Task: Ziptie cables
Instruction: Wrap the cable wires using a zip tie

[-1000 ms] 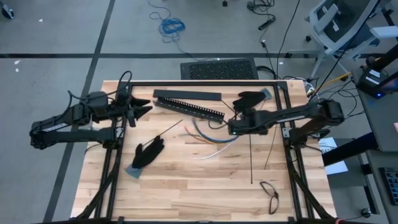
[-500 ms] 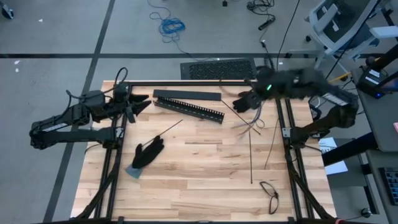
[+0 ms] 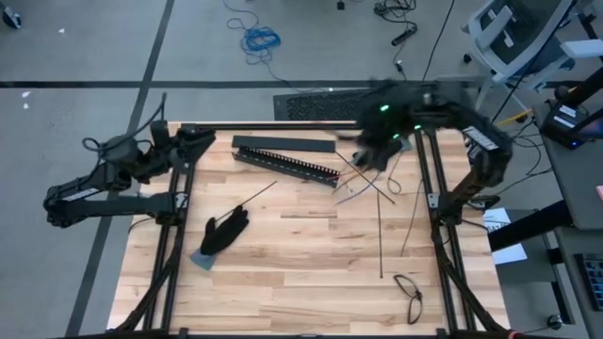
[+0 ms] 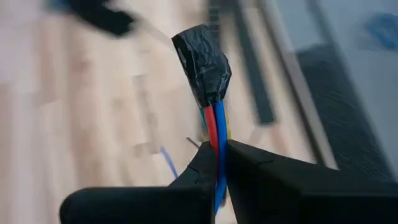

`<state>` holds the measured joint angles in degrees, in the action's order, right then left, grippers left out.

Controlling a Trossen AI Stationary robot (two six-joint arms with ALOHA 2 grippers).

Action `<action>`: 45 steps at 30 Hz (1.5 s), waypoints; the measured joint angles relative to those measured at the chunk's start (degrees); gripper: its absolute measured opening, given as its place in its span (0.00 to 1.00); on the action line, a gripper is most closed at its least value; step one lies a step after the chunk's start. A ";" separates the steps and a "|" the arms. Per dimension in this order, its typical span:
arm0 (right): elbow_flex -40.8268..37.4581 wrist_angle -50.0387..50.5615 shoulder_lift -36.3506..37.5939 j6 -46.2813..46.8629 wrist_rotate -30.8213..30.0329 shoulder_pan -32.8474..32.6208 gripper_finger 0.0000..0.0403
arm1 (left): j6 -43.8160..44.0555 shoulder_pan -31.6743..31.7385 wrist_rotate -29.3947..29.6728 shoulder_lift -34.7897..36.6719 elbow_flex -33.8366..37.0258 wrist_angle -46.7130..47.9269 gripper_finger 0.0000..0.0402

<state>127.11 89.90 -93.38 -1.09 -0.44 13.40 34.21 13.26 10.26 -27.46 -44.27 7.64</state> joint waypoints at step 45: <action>-46.81 -43.23 -9.72 10.50 8.41 -11.92 0.00 | -0.05 0.00 3.56 3.31 -0.04 -10.35 0.53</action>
<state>80.29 46.67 -103.09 9.41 7.97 1.48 34.15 13.26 13.82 -24.15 -44.31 -2.71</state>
